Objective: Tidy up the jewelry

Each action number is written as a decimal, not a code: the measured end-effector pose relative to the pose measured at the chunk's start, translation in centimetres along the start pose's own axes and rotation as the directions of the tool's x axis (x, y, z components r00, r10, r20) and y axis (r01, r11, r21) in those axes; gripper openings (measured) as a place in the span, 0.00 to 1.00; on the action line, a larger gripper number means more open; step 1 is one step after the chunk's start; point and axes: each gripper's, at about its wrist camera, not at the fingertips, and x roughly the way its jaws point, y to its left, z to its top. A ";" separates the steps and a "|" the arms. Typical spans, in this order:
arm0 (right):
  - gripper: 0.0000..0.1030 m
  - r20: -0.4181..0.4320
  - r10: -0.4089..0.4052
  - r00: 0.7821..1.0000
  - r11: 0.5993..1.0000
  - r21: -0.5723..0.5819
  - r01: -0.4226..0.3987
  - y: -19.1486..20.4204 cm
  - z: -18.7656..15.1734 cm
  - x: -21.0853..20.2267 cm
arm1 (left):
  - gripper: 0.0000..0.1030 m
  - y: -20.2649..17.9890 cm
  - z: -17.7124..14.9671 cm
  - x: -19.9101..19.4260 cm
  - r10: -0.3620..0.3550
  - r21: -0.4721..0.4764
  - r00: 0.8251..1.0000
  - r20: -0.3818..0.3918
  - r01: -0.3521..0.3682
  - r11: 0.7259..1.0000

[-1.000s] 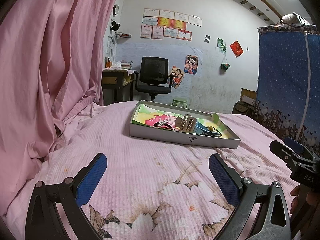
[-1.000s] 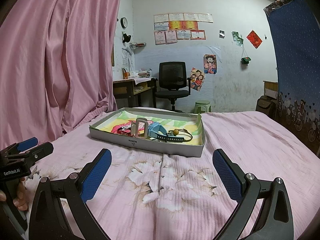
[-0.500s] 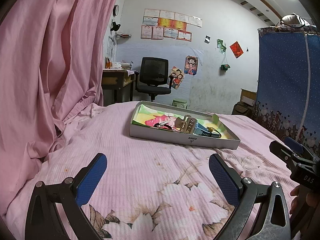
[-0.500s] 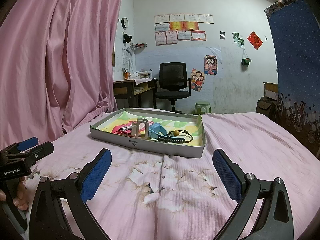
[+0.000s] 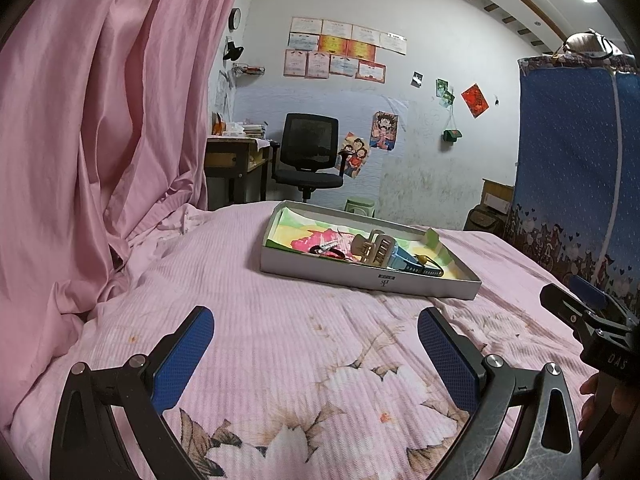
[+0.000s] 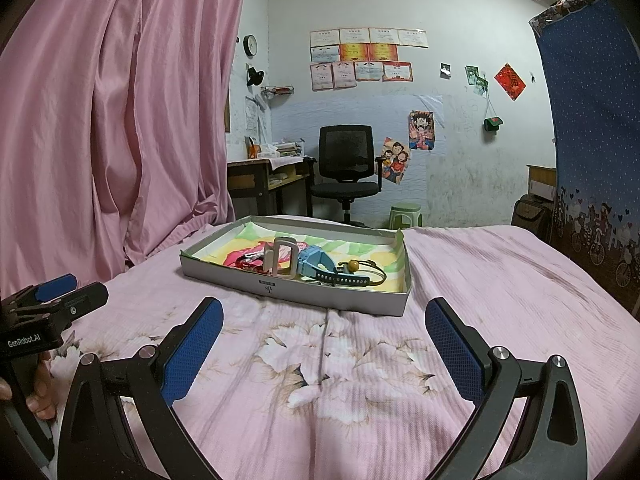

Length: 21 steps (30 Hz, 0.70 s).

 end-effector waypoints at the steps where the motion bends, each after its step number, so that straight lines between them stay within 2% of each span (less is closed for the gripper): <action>1: 0.96 0.000 0.000 1.000 1.000 0.000 0.000 -0.1 0.0 0.0 | 0.99 0.1 0.0 0.0 0.000 0.000 1.000 0.000 0.000 1.000; 21: 0.96 0.000 0.000 1.000 1.000 -0.001 0.000 0.0 0.0 0.0 | 0.99 0.2 -0.1 0.0 0.014 0.001 1.000 -0.003 -0.014 1.000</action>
